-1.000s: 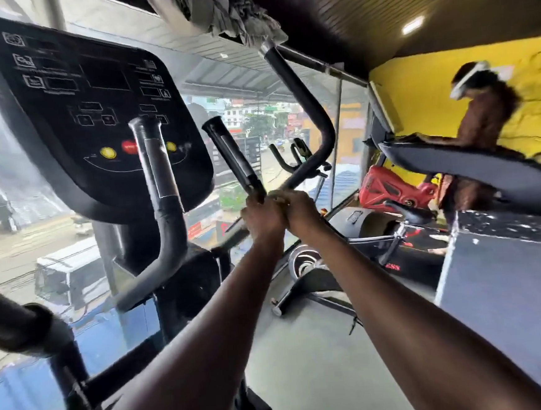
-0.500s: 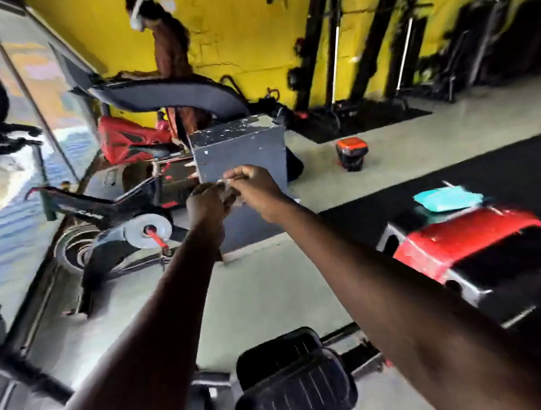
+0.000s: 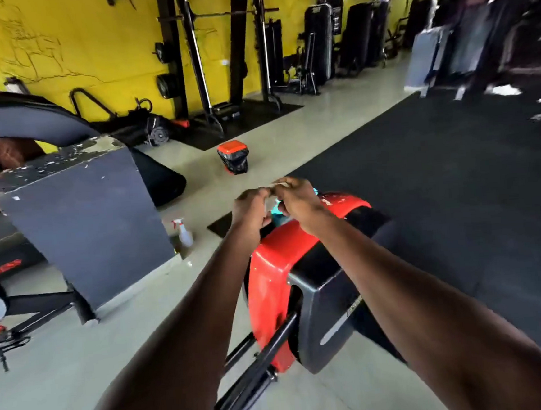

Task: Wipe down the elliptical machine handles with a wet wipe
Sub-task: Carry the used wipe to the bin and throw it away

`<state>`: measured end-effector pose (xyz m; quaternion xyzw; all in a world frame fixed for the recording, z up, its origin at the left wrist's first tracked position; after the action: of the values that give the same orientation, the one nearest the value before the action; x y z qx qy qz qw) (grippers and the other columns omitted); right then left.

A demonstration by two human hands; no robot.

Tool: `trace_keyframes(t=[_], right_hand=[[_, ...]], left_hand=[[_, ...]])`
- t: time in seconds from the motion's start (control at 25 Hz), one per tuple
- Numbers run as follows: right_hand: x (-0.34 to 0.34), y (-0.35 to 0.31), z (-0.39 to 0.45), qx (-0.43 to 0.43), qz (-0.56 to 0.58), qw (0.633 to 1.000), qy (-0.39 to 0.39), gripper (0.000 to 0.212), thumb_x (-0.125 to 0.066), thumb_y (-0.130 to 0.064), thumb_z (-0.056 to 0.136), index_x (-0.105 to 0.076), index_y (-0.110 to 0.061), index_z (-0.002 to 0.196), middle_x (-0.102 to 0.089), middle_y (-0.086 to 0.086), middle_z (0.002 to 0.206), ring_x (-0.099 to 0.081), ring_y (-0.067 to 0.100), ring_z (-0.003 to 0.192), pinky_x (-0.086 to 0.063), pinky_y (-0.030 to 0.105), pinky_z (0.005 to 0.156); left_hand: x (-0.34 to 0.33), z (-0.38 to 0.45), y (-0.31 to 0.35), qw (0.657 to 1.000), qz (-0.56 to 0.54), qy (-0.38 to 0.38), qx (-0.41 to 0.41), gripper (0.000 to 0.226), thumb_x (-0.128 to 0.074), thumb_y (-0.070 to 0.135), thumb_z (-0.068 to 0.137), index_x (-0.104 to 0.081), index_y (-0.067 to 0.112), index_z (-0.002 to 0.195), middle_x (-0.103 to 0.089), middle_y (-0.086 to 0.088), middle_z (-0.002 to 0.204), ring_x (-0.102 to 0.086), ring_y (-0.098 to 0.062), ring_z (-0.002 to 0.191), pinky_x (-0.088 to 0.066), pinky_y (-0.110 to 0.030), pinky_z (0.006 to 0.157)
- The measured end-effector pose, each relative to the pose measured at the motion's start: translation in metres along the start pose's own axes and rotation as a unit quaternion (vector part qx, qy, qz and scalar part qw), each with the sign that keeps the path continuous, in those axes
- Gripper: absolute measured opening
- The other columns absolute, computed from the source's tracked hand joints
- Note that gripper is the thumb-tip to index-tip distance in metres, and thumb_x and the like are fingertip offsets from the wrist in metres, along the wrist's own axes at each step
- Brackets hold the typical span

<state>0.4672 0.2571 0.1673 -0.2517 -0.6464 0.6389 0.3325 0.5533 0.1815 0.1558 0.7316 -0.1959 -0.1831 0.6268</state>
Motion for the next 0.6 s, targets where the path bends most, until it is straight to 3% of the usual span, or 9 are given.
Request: trace_keyframes(t=[0.12,0.24,0.32,0.44,0.52,0.6], right_hand=[[0.112,0.013,0.048,-0.007,-0.015,0.997,0.077,0.018,-0.063,-0.008,0.081,-0.063,-0.024,0.074,-0.062,0.001,0.068,-0.059,0.016,0.061,-0.055,0.033,0.063],[0.205,0.022,0.088,-0.004,-0.028,0.987,0.160,0.018,-0.066,-0.014,0.067,-0.062,-0.031,0.075,-0.069,0.000,0.082,-0.069,0.024,0.086,-0.058,0.044,0.082],[0.261,0.027,0.114,-0.009,-0.040,0.980,0.197,0.022,-0.065,-0.012,0.066,-0.063,-0.029,0.080,-0.069,0.000,0.086,-0.069,0.024,0.090,-0.058,0.041,0.082],[0.335,0.040,0.168,-0.009,-0.083,0.970,0.226,0.023,-0.061,-0.009,0.077,-0.065,-0.021,0.096,-0.069,-0.002,0.089,-0.067,0.017,0.084,-0.055,0.028,0.071],[0.382,0.050,0.206,-0.012,-0.109,0.962,0.252,0.021,-0.060,-0.010,0.082,-0.064,-0.022,0.098,-0.065,-0.005,0.086,-0.062,0.013,0.079,-0.047,0.019,0.059],[0.428,0.060,0.245,-0.023,-0.121,0.953,0.275,0.017,-0.063,-0.012,0.083,-0.062,-0.024,0.095,-0.065,-0.007,0.088,-0.062,0.012,0.080,-0.048,0.019,0.059]], left_hand=[[-0.121,0.023,0.004,0.998,0.011,-0.057,-0.008,0.020,-0.057,0.008,0.087,-0.062,0.014,0.068,-0.060,-0.001,0.069,-0.058,-0.012,0.061,-0.046,-0.022,0.057],[-0.221,0.043,0.009,0.994,0.020,-0.110,-0.024,0.022,-0.061,0.017,0.072,-0.068,0.011,0.052,-0.060,-0.006,0.066,-0.058,-0.019,0.069,-0.045,-0.032,0.065],[-0.285,0.060,0.006,0.991,-0.002,-0.132,0.001,0.021,-0.064,0.021,0.076,-0.067,0.013,0.056,-0.062,-0.008,0.067,-0.060,-0.023,0.071,-0.049,-0.035,0.064],[-0.377,0.098,-0.005,0.983,-0.013,-0.185,0.011,0.014,-0.064,0.014,0.084,-0.064,0.018,0.070,-0.060,-0.001,0.064,-0.056,-0.014,0.057,-0.043,-0.023,0.052],[-0.438,0.132,-0.013,0.975,-0.018,-0.222,0.020,0.018,-0.057,0.004,0.085,-0.065,0.014,0.073,-0.059,-0.001,0.062,-0.051,-0.011,0.051,-0.041,-0.020,0.049],[-0.495,0.166,-0.015,0.969,-0.036,-0.241,0.042,0.018,-0.053,0.003,0.087,-0.064,0.012,0.077,-0.058,-0.003,0.066,-0.050,-0.010,0.050,-0.043,-0.019,0.051]])
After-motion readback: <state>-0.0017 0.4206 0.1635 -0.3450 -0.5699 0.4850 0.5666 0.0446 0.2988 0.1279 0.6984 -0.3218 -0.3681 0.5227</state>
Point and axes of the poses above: each hand's wrist, its own z-axis towards the middle knuckle, its own x-axis out of the back of the hand, y = z × x, the point moved 5 cm from there along z, towards the middle knuckle
